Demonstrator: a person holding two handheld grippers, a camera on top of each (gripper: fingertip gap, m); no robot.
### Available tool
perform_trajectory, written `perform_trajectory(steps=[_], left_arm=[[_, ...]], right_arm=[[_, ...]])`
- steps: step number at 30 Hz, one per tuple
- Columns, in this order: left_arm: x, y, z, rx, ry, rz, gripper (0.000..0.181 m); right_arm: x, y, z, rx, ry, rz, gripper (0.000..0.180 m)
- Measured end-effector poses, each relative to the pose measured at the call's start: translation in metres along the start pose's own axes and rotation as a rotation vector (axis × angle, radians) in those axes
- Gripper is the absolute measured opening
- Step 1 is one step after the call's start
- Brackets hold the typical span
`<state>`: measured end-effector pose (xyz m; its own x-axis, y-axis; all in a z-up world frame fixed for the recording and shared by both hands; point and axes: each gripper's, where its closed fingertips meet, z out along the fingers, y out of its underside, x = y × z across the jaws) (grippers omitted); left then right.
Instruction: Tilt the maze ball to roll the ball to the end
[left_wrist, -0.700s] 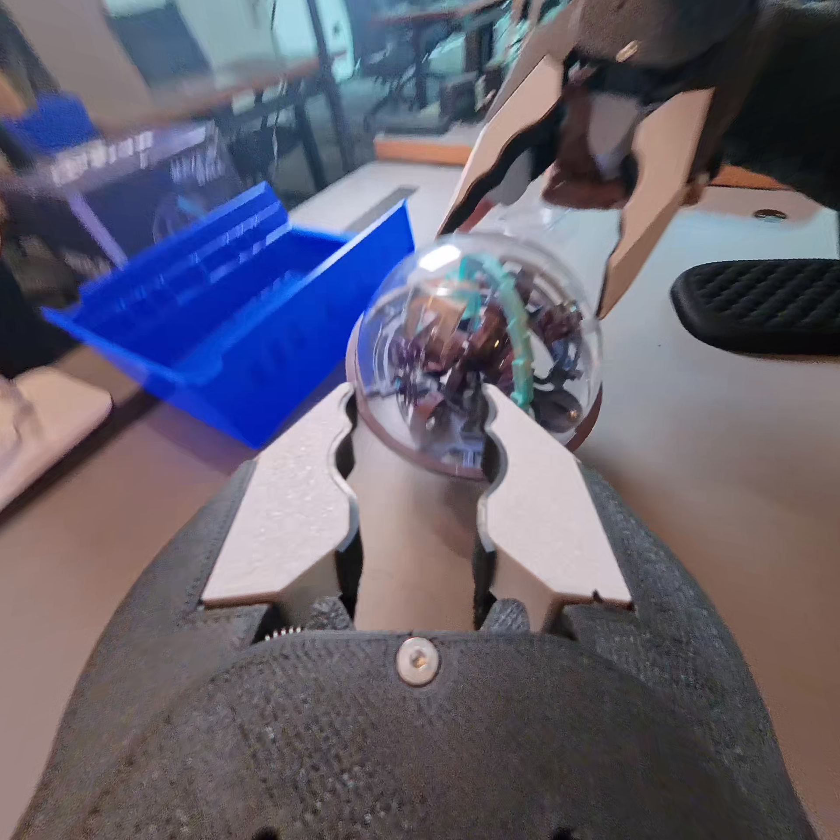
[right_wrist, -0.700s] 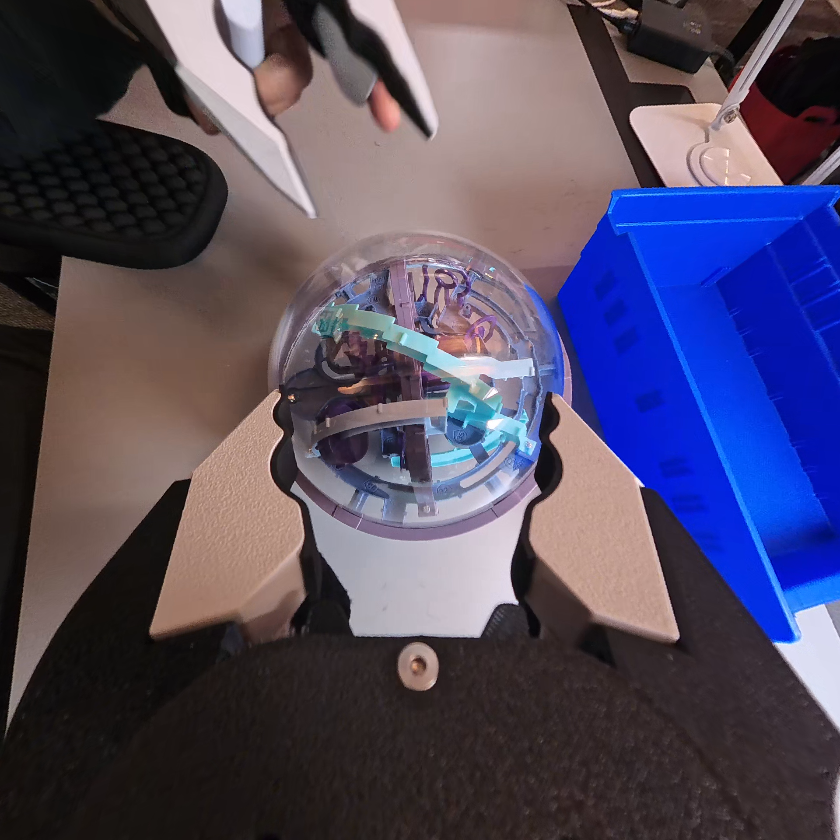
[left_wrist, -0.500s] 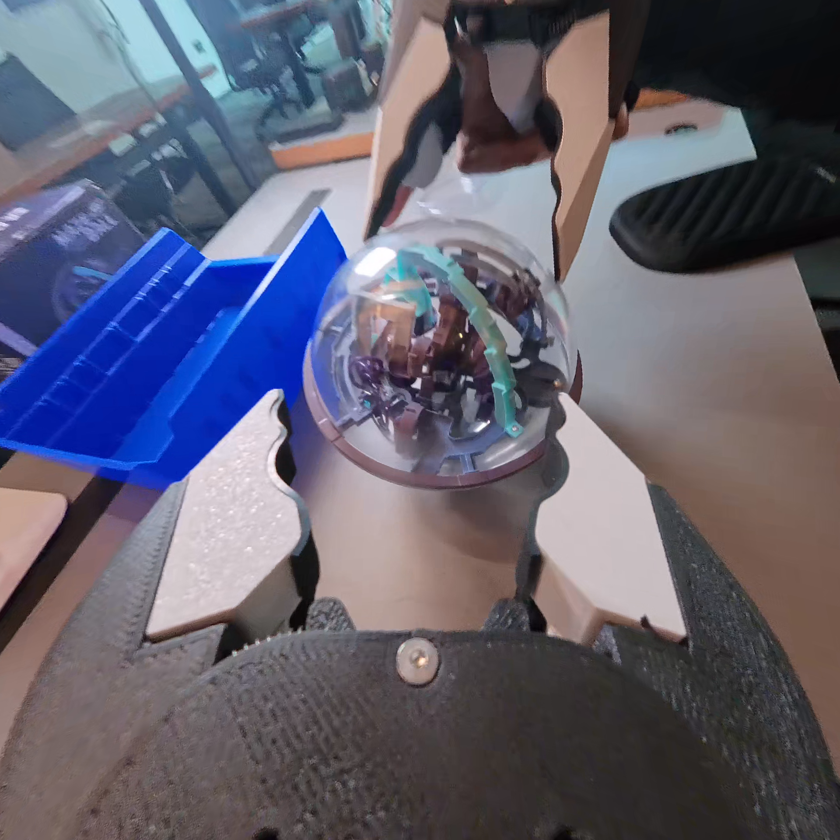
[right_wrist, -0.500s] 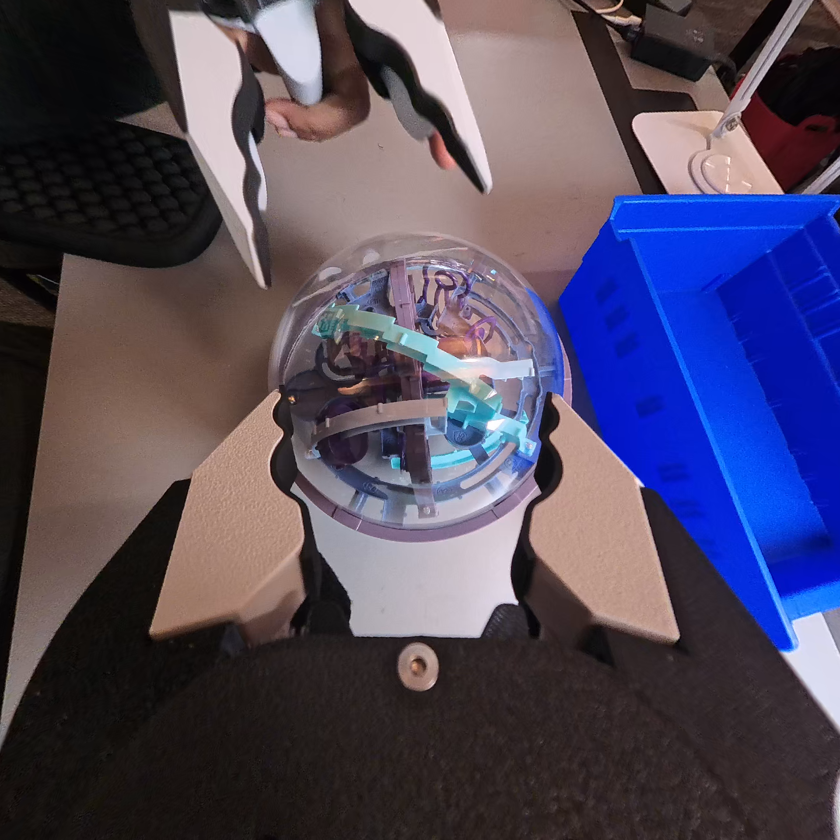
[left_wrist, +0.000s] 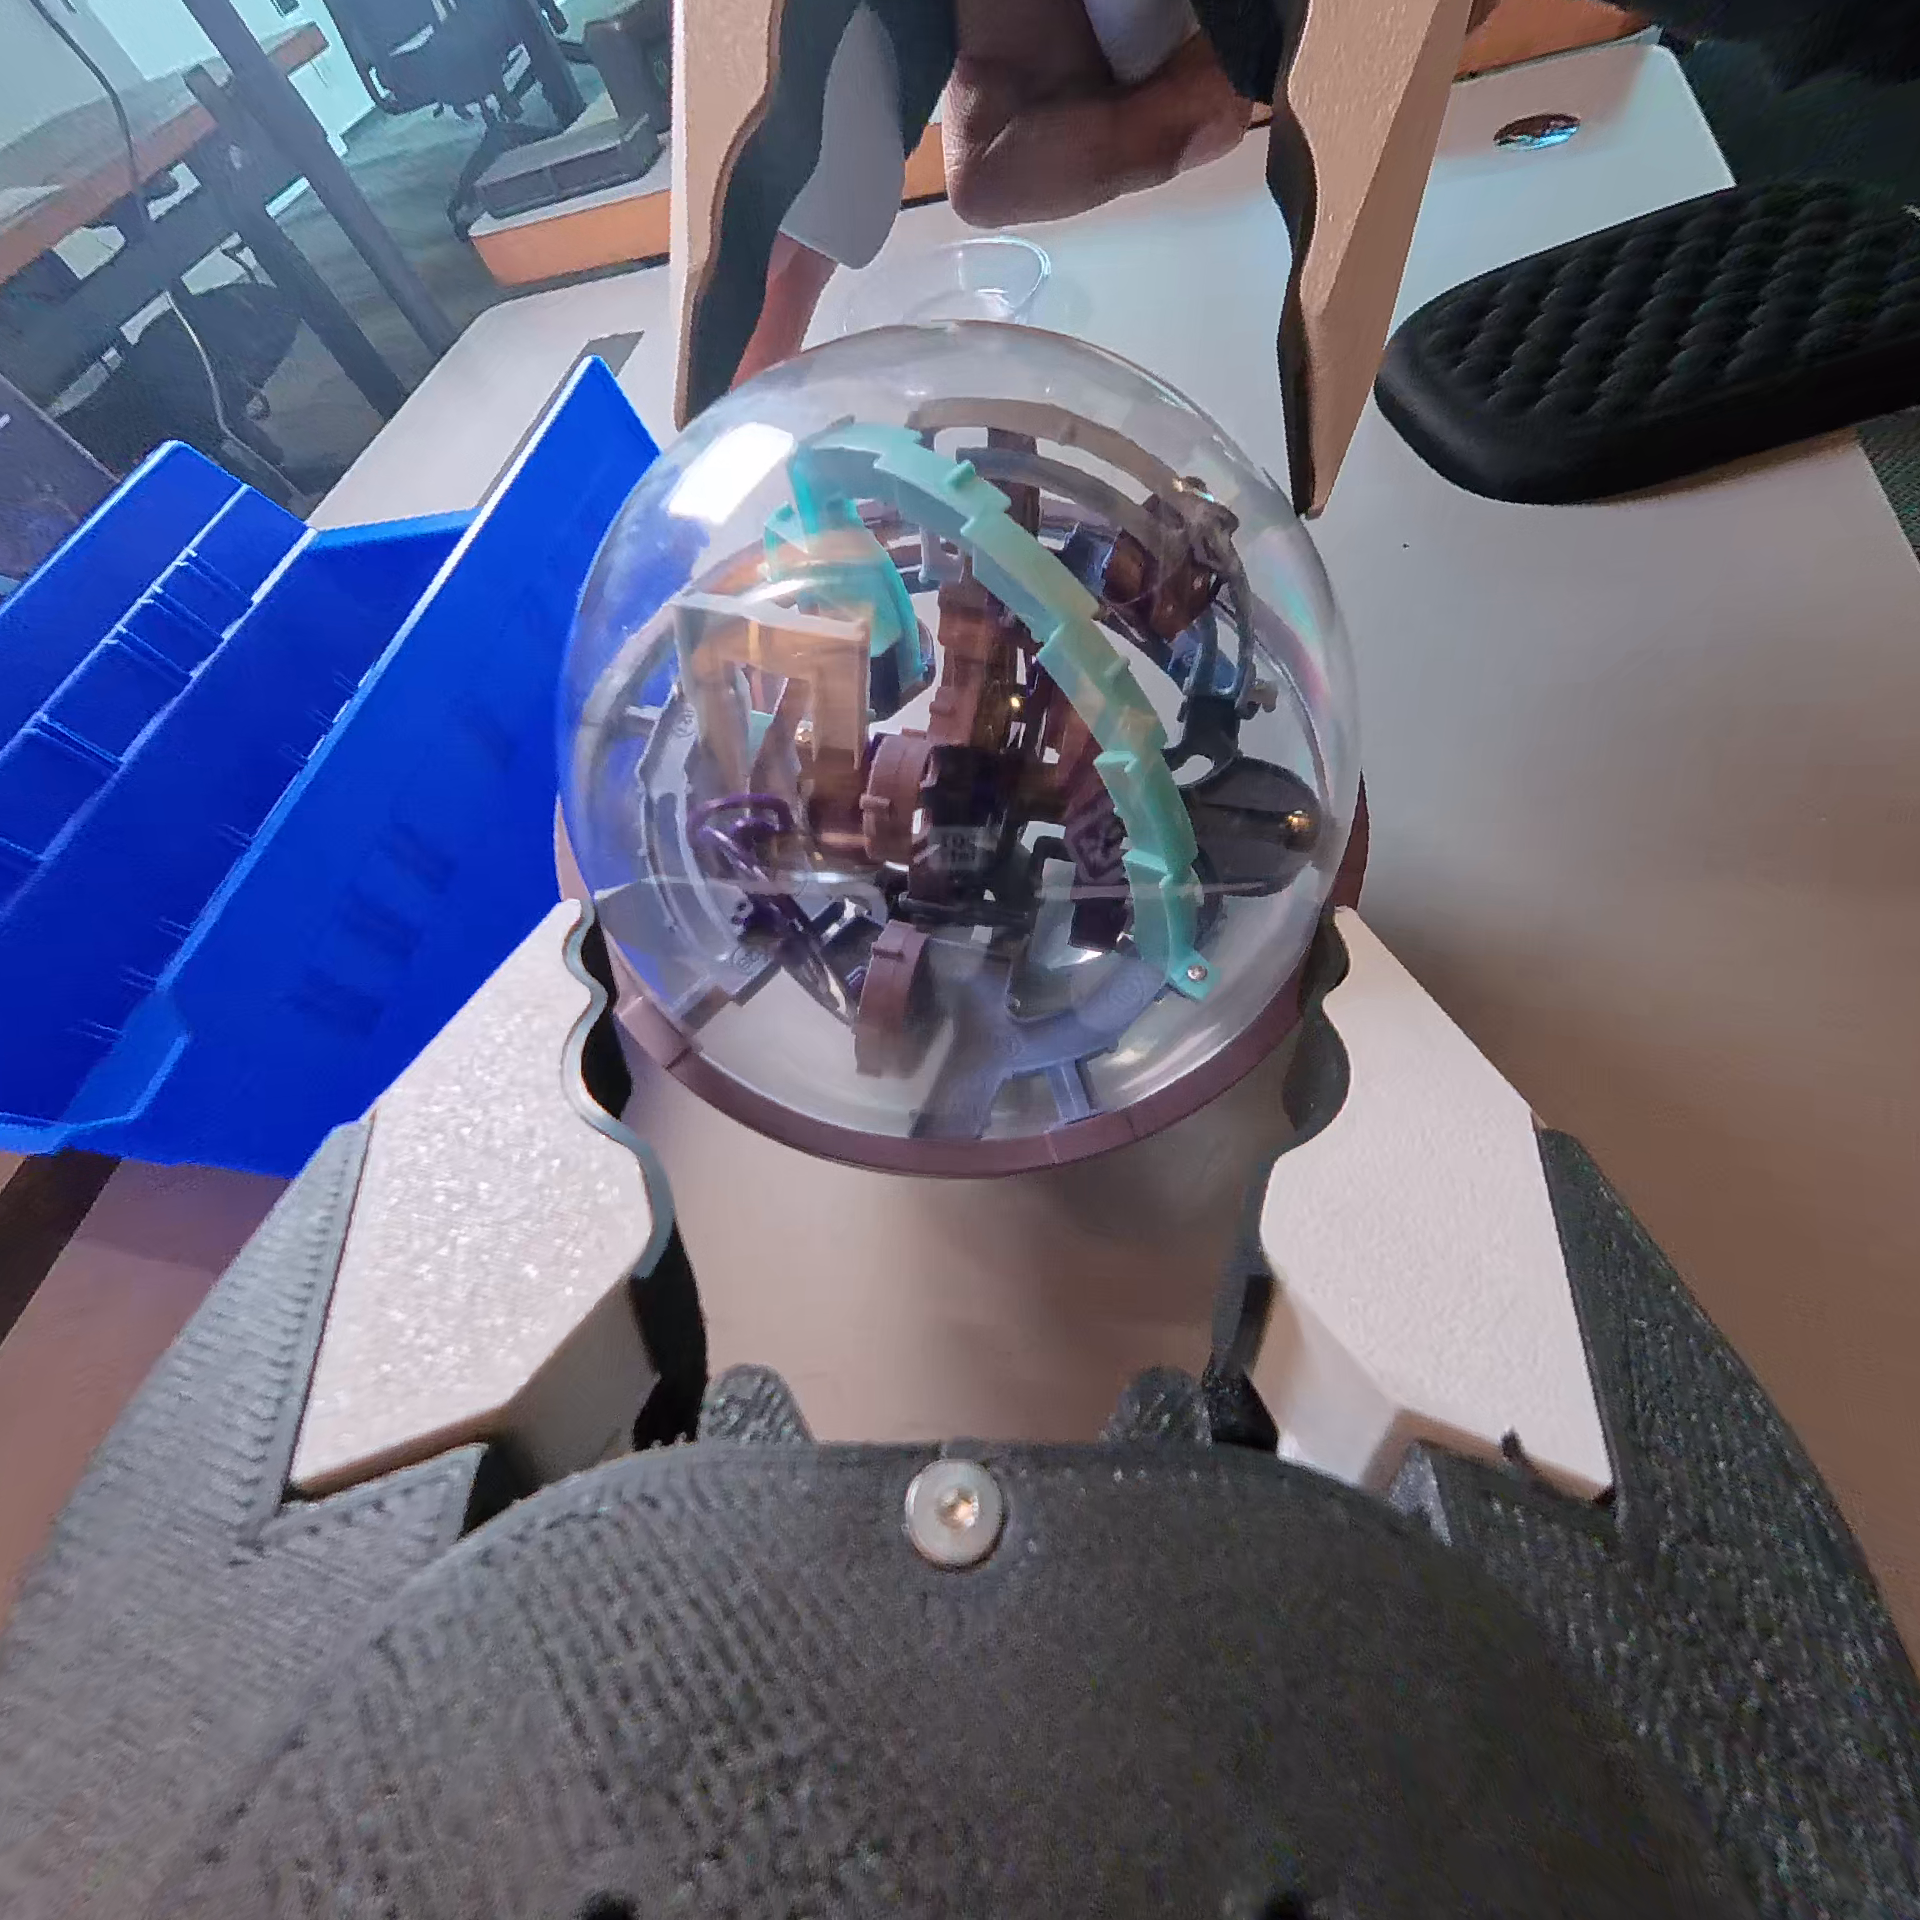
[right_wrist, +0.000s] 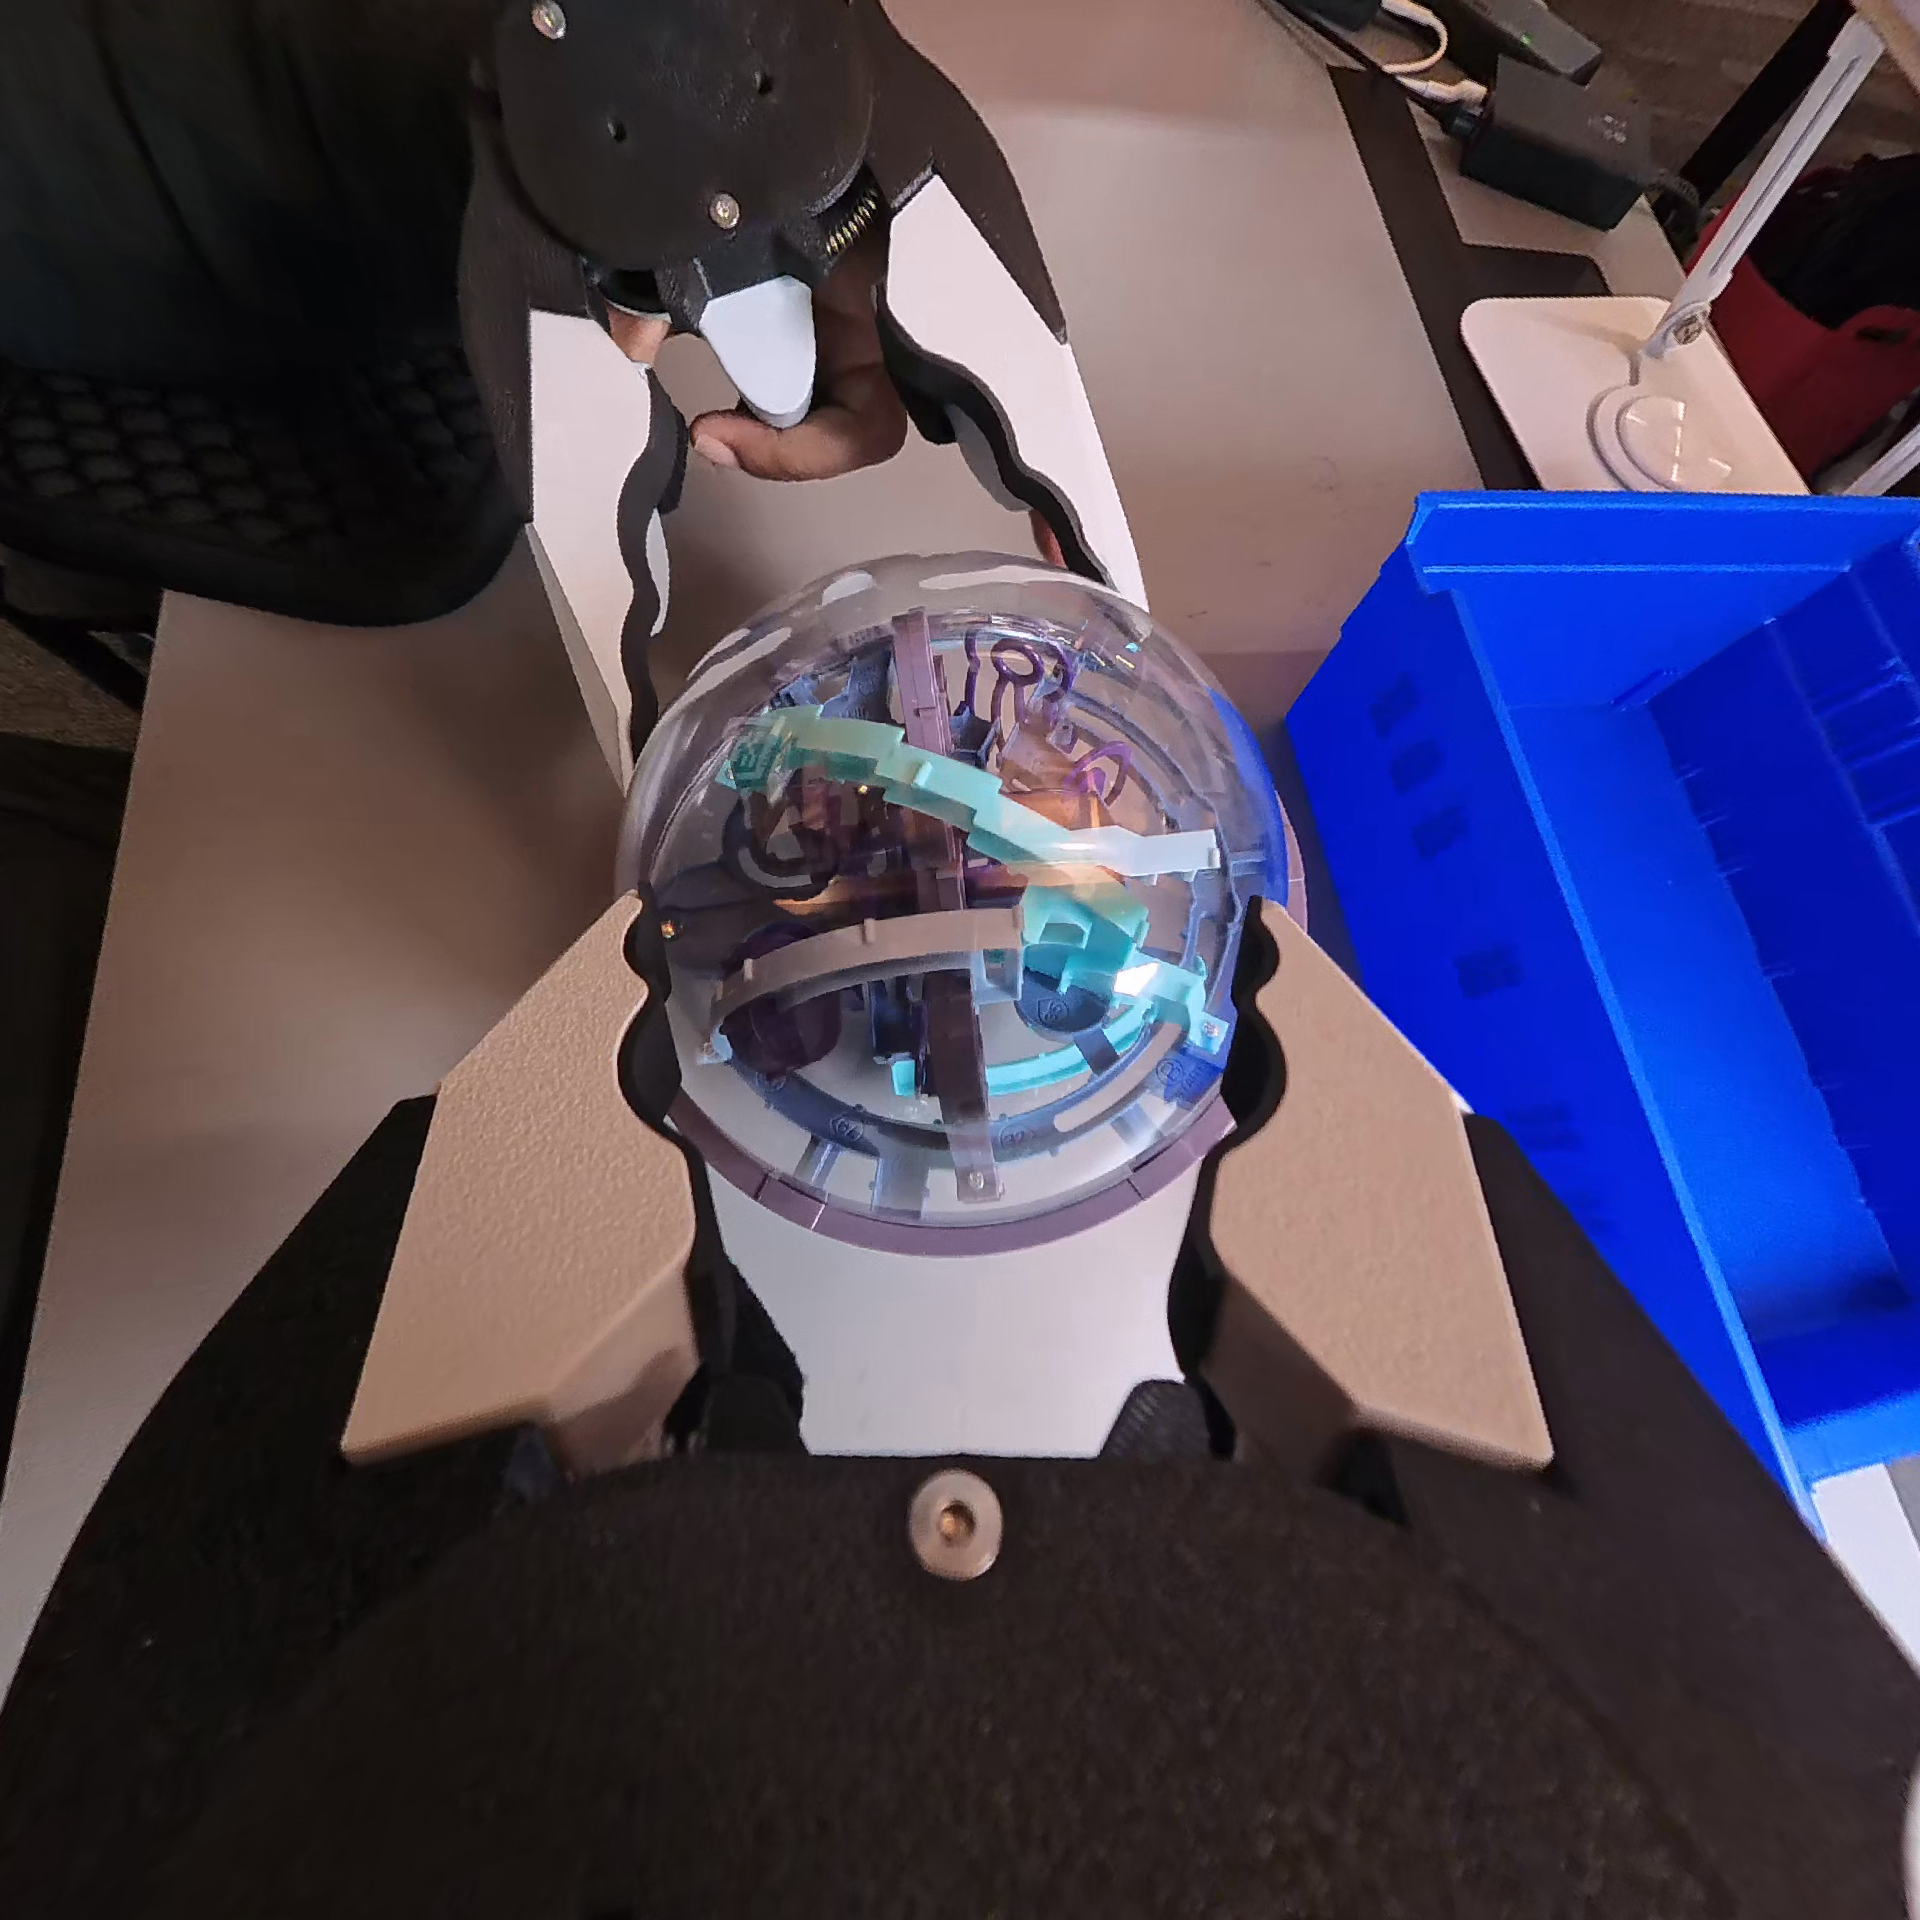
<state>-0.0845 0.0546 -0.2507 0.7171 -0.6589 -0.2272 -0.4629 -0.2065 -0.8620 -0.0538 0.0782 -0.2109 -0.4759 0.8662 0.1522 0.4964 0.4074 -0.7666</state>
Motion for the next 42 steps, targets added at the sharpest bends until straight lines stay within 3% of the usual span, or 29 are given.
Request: perform_trajectory(steps=[6,12,15,23,33,42], left_arm=[[-0.001,0.004,-0.003,0.010,0.002,-0.020,0.129],[-0.002,0.004,-0.003,0.020,0.001,-0.024,0.128],[-0.002,0.003,-0.003,0.024,0.005,-0.017,0.128],[-0.003,0.004,-0.004,0.028,0.009,-0.026,0.128],[-0.002,0.006,-0.005,0.031,0.009,-0.015,0.128],[-0.002,0.007,-0.006,0.034,0.011,-0.009,0.127]], right_arm=[[0.000,-0.008,-0.015,0.060,0.026,0.000,0.091],[-0.013,0.027,-0.048,0.051,0.103,-0.031,0.019],[-0.018,0.051,-0.050,0.048,0.130,-0.013,0.000],[-0.013,0.063,-0.030,0.069,0.122,0.027,0.000],[-0.015,0.057,-0.021,-0.052,0.051,-0.060,0.000],[0.020,0.036,-0.035,-0.020,0.111,-0.066,0.000]])
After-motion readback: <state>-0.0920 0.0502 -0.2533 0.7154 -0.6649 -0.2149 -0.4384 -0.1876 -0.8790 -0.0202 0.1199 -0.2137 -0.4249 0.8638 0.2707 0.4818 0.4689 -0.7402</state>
